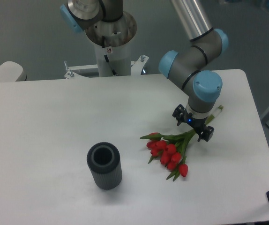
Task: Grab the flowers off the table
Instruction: 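Lower the gripper onto the tulip stems and close it around them, then lift the grasped tulip bunch up off the table by its stems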
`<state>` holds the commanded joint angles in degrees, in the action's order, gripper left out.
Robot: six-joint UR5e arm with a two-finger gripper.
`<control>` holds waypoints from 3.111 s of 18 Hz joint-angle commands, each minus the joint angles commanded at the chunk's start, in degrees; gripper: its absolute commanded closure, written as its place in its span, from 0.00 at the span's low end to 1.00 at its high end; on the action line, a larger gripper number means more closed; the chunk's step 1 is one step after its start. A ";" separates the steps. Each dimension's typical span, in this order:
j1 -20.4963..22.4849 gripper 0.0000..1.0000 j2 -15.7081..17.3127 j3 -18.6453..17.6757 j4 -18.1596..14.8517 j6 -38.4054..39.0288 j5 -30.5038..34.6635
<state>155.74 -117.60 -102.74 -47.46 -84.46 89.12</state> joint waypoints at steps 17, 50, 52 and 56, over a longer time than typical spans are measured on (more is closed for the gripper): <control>-0.09 0.79 -1.76 0.35 2.46 -0.35 -2.55; 2.20 0.81 0.97 23.64 -2.46 19.68 -48.16; 2.29 0.81 0.88 23.73 -2.37 21.26 -48.95; 2.37 0.81 0.79 24.25 -2.37 24.08 -51.06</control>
<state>158.12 -116.81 -78.49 -49.83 -60.39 38.06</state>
